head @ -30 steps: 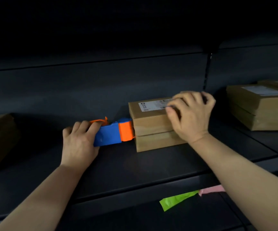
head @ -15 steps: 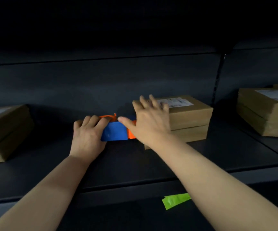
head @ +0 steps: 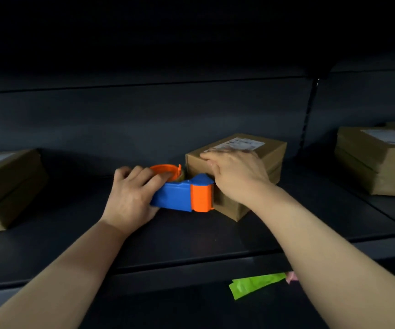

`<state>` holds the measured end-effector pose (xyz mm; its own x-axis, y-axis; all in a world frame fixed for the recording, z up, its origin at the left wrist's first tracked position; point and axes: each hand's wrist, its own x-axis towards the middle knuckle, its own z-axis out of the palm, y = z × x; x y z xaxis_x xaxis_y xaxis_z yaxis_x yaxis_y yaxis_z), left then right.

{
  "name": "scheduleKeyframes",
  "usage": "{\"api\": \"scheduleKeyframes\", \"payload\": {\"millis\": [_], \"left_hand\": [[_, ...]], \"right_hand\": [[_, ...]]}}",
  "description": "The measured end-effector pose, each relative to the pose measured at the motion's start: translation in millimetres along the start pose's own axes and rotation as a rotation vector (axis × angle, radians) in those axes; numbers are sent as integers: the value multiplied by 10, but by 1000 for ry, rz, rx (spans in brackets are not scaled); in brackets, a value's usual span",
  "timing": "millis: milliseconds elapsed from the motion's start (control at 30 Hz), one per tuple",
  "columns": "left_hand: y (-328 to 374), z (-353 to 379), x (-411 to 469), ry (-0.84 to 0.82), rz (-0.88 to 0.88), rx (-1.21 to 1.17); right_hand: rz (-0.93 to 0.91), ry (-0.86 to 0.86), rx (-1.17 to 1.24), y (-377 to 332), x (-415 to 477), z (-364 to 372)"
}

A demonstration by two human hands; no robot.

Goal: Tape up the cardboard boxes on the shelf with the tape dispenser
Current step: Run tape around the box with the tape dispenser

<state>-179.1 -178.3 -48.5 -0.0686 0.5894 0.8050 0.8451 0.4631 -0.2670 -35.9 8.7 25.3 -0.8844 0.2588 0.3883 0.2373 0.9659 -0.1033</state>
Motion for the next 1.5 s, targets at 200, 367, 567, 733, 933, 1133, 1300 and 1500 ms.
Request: {"api": "scheduleKeyframes", "payload": {"millis": [200,367,567,733,933,1133,1300,1500], "left_hand": [[-162,28,-49,-81,-192,-2],[-298,43,-112,-98,-317,51],[-283,13,-109,-37,-275,63],[-273,-9,-118,-5,-265,54],[-232,35,-107,-32,-231,95],[-282,42,-114,-22,-217,120],[-256,35,-102,-1,-210,86],[-228,28,-95,-25,-210,68]], "right_hand": [[-31,-35,34,73,-128,-103],[-50,-39,143,375,-226,-208],[-78,-30,161,416,-213,-180],[-74,-14,136,375,-231,-200],[-24,27,-48,56,-258,-160],[-93,381,-252,97,-240,169],[-196,584,-495,351,-178,462],[-226,672,-427,400,-111,506]]}}
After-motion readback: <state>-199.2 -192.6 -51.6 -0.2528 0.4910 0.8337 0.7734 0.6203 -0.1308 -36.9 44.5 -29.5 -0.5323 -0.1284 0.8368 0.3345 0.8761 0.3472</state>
